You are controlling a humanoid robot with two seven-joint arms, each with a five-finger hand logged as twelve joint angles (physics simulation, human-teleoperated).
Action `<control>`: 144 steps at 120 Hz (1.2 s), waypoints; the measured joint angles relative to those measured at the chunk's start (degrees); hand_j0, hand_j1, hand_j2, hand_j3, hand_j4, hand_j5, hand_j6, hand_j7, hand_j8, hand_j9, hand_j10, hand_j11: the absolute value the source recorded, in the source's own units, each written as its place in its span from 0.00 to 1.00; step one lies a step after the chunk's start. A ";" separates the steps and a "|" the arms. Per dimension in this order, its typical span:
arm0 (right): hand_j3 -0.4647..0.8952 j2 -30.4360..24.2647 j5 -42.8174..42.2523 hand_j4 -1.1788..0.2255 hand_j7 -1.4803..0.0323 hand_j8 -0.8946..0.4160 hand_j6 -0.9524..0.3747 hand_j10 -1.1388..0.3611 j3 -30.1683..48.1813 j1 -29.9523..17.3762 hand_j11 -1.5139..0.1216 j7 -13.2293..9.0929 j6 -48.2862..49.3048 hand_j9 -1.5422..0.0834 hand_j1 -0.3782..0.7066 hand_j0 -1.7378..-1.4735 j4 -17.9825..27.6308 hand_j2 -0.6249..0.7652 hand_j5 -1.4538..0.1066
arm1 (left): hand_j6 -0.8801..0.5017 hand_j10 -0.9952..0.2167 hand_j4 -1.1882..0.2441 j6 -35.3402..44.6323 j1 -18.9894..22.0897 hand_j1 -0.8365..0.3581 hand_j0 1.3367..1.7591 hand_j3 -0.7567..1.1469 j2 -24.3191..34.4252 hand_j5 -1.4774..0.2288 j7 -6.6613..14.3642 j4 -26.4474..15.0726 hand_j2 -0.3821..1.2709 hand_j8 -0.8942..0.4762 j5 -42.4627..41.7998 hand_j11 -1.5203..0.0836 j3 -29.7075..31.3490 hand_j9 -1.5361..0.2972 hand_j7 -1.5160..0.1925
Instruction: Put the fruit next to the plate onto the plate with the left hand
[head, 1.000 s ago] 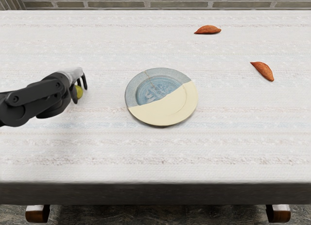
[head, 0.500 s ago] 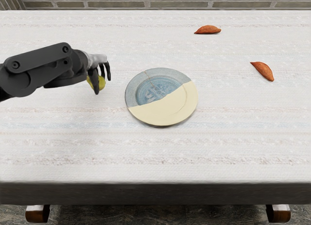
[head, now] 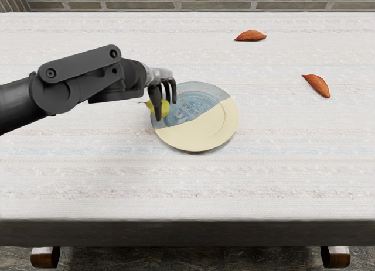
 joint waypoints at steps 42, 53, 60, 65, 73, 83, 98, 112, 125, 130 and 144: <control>0.34 0.00 0.00 0.84 0.98 0.68 0.72 0.76 0.03 -0.08 0.93 0.00 0.00 0.95 0.03 0.30 0.00 0.45 0.93 | 0.22 0.26 0.34 1.32 0.70 0.40 0.76 0.40 -7.16 0.29 0.00 7.66 0.61 0.29 0.61 0.35 -0.97 0.32 0.33; 0.34 0.00 0.00 0.84 0.98 0.68 0.72 0.76 0.03 -0.09 0.93 0.00 0.00 0.95 0.03 0.30 0.00 0.45 0.93 | 0.22 0.26 0.33 1.52 0.71 0.40 0.76 0.40 -8.17 0.30 0.00 9.36 0.61 0.29 0.90 0.36 -0.73 0.32 0.33; 0.34 0.00 0.00 0.84 0.98 0.68 0.72 0.76 0.03 -0.09 0.93 0.00 0.00 0.95 0.03 0.30 0.00 0.45 0.93 | 0.22 0.27 0.34 1.63 0.70 0.39 0.76 0.40 -8.48 0.30 -0.01 9.87 0.62 0.29 0.86 0.36 -0.64 0.32 0.33; 0.34 0.00 0.00 0.84 0.98 0.68 0.72 0.76 0.04 -0.09 0.93 0.00 0.00 0.95 0.03 0.30 0.00 0.45 0.93 | 0.22 0.27 0.34 1.64 0.70 0.39 0.76 0.40 -8.89 0.30 0.00 10.10 0.63 0.29 0.94 0.36 -0.58 0.32 0.33; 0.34 0.00 0.00 0.84 0.98 0.68 0.72 0.76 0.02 -0.09 0.93 0.00 0.00 0.95 0.03 0.30 0.00 0.45 0.93 | 0.25 0.33 0.39 1.75 0.62 0.44 0.76 0.40 -9.29 0.37 0.00 10.29 0.55 0.31 0.96 0.43 -0.59 0.38 0.40; 0.34 0.00 0.00 0.84 0.98 0.68 0.72 0.76 -0.02 -0.09 0.93 0.00 0.00 0.95 0.03 0.30 0.00 0.45 0.93 | 0.36 0.47 0.52 1.85 0.61 0.60 0.76 0.40 -9.40 0.51 -0.01 10.39 0.45 0.40 0.95 0.58 -0.77 0.52 0.54; 0.34 0.00 0.00 0.84 0.98 0.68 0.72 0.76 -0.04 -0.09 0.93 0.00 0.00 0.95 0.03 0.30 0.00 0.45 0.93 | 0.48 0.62 0.66 1.71 0.58 0.77 0.76 0.40 -8.39 0.67 -0.01 10.41 0.35 0.51 -2.66 0.74 -1.34 0.66 0.69; 0.34 0.00 0.00 0.84 0.98 0.68 0.72 0.76 -0.05 -0.08 0.93 0.00 0.00 0.95 0.03 0.30 0.00 0.45 0.93 | 0.54 0.70 0.73 0.88 0.62 0.86 0.76 0.40 -5.43 0.75 -0.01 10.17 0.30 0.57 -10.90 0.83 -2.30 0.73 0.77; 0.34 0.00 -0.01 0.84 0.98 0.68 0.72 0.76 -0.05 -0.04 0.93 0.00 0.00 0.95 0.03 0.30 0.00 0.45 0.93 | 0.58 0.75 0.76 -4.72 0.79 0.91 0.76 0.40 0.87 0.79 -0.01 9.64 0.27 0.60 -16.32 0.87 -5.28 0.77 0.81; 0.34 0.00 -0.04 0.84 0.98 0.68 0.72 0.76 -0.05 -0.03 0.93 0.00 0.00 0.95 0.03 0.30 0.00 0.45 0.93 | 0.58 0.76 0.77 -7.85 1.16 0.92 0.76 0.40 3.45 0.80 -0.01 9.43 0.27 0.60 -18.72 0.88 -6.32 0.78 0.83; 0.34 0.00 -0.07 0.84 0.98 0.68 0.72 0.76 -0.05 0.04 0.93 0.00 0.00 0.95 0.03 0.30 0.02 0.45 0.93 | 0.60 0.78 0.79 -15.94 4.80 0.94 0.76 0.40 10.82 0.82 -0.01 9.17 0.25 0.62 -23.26 0.90 -11.65 0.80 0.85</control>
